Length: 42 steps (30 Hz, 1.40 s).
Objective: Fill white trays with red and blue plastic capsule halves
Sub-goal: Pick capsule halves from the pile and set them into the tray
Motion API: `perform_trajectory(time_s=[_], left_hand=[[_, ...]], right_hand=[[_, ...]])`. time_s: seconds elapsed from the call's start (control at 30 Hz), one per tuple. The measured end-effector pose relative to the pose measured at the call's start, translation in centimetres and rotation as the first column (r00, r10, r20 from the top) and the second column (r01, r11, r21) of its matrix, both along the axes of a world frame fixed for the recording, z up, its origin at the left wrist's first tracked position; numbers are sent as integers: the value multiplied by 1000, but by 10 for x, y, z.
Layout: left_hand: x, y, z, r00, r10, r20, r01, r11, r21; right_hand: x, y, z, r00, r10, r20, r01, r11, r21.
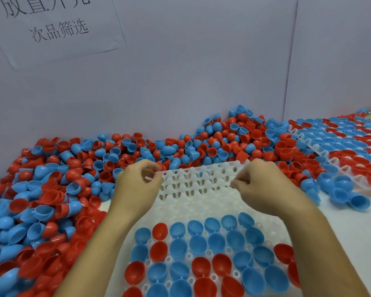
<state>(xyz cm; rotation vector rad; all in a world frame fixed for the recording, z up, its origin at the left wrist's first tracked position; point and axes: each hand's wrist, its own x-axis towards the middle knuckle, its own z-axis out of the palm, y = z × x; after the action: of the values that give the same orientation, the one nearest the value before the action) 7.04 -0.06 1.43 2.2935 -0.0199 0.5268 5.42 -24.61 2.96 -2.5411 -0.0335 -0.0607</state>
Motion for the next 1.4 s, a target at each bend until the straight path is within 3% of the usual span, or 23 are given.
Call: perform_trajectory(time_s=[0.07,0.27,0.37,0.53,0.73,0.87,0.97,1.1,1.2,1.33,1.4], left_hand=[[30,-19,4,997,-33,-70,38,997,72],[119,-66,-13,968,-58,-243,108,975,196],[143,-78,-26,969,-42,-245,101,967,234],[144,-79,-24,993,-24,-119,27,999,24],[79,-53,12,997,-61,-56,51,985,-166],[15,-41,28,991,-136,-7,136,991,18],[-19,-39,26,992,-116,50,103,972,209],[-33,-40,14,982,-131,133,96,964,246],[-37,-35,9,972,-211,100,195,970,148],[-40,-33,5,960,-195,200,252,916,-313],[-38,-33,7,978,-135,156,194,858,-476]], right_hand=[[2,11,-5,995,-5,103,-4,997,82],[9,21,-13,977,-3,213,-43,977,210],[12,18,-15,968,-36,248,-34,962,270],[13,13,-14,956,-76,282,-26,940,339],[9,20,-9,942,-89,324,-92,860,502],[3,40,-2,920,-57,387,-193,795,575],[-3,59,-1,945,60,321,-251,763,596],[-8,78,-5,950,105,293,-264,773,577],[-6,81,-7,955,40,294,-219,763,608],[-4,76,-4,958,-30,285,-183,702,688],[-7,76,-2,958,8,286,-223,645,731]])
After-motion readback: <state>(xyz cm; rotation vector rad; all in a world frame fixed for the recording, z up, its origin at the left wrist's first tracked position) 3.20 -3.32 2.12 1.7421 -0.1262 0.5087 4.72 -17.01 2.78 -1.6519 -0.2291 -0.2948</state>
